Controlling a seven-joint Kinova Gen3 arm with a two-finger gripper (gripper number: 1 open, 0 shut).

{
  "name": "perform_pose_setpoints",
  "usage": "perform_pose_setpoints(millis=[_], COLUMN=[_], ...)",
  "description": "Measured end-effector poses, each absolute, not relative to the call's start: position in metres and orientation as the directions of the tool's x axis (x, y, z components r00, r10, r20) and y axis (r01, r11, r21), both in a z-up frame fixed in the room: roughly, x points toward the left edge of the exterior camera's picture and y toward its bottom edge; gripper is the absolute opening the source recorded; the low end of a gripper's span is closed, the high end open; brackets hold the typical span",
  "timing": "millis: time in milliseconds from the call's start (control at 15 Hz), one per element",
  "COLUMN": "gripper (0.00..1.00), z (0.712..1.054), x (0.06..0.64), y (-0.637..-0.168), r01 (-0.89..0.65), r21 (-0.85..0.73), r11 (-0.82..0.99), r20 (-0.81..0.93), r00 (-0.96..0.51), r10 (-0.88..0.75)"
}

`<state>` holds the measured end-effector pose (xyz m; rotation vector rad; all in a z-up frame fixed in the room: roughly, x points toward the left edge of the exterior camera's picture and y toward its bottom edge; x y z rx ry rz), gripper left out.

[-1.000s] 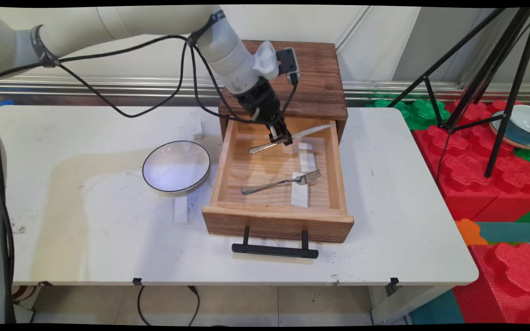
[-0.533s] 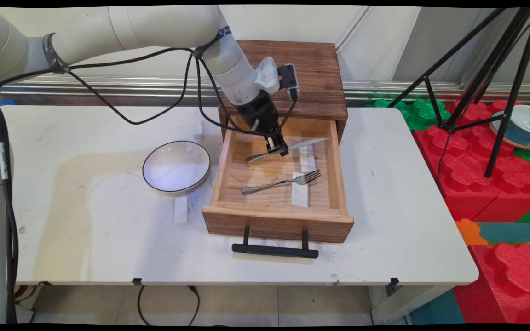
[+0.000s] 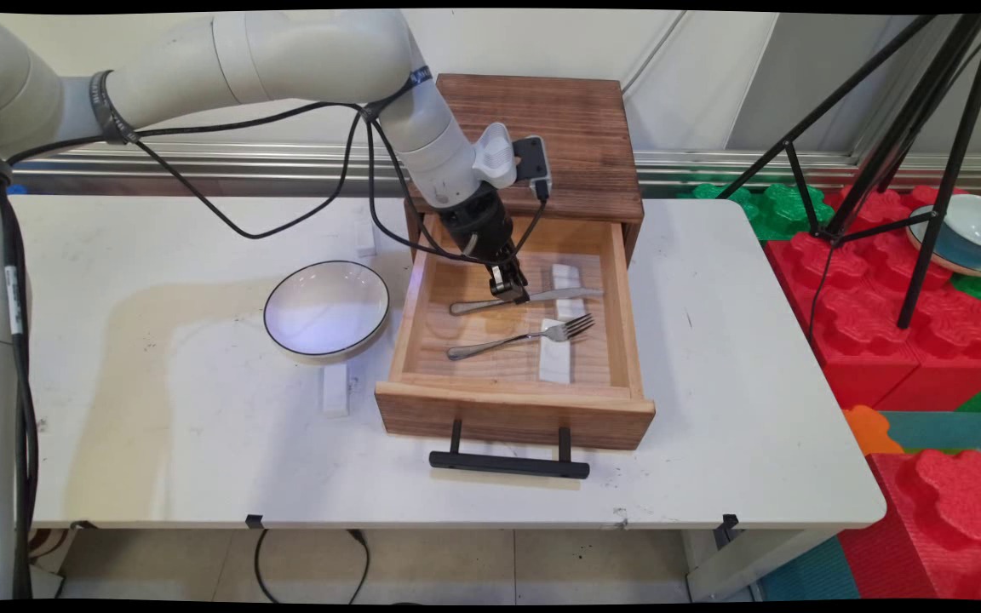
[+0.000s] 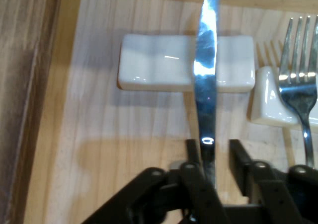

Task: Place the picked object into the drawer

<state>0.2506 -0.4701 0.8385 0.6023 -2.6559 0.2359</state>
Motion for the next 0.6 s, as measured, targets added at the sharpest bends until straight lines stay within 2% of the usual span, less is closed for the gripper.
perform_pose_setpoints(millis=[600], gripper=[1.0], z=[0.8393], x=[0.25], y=[-0.4751], r01=[-0.454], r21=[-0.089], r11=[0.887], r20=[0.439], r00=[-0.817], r10=[-0.374])
